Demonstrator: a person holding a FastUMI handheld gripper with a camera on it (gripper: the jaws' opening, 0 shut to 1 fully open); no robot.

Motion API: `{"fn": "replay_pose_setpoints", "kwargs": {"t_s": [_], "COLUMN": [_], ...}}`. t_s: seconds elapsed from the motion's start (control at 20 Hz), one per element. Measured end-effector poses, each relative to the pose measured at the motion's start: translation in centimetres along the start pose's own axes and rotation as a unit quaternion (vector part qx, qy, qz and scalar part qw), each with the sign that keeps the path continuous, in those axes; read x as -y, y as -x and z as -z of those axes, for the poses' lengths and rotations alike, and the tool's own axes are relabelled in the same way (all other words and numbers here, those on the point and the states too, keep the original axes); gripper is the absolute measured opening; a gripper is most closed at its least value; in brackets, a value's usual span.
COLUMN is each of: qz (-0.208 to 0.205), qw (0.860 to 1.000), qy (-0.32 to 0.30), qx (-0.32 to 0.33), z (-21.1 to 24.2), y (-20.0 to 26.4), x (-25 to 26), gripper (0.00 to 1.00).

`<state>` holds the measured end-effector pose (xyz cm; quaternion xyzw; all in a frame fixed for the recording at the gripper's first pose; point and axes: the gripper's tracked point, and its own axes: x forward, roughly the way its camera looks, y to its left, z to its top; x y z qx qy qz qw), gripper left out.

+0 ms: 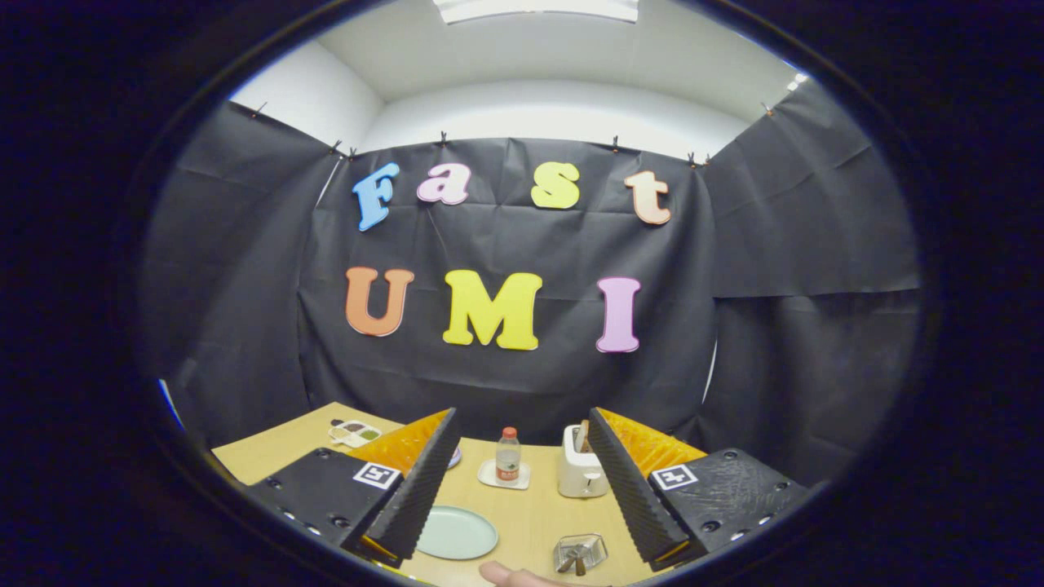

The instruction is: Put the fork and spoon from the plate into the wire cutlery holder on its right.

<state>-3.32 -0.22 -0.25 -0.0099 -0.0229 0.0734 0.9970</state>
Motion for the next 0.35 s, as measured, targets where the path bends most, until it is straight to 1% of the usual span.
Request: {"fn": "replay_pose_setpoints", "kwargs": {"t_s": [0.15, 0.25, 0.35], "qz": [-0.006, 0.002, 0.001], "qw": [1.0, 1.0, 1.0], "qy": [-0.008, -0.007, -0.011], "qx": [-0.012, -0.016, -0.02], "z": [0.36, 0.7, 0.9], "y": [0.16, -0.36, -0.54], "x": [-0.25, 0.18, 0.21], "gripper": [0.96, 0.96, 0.96]}}
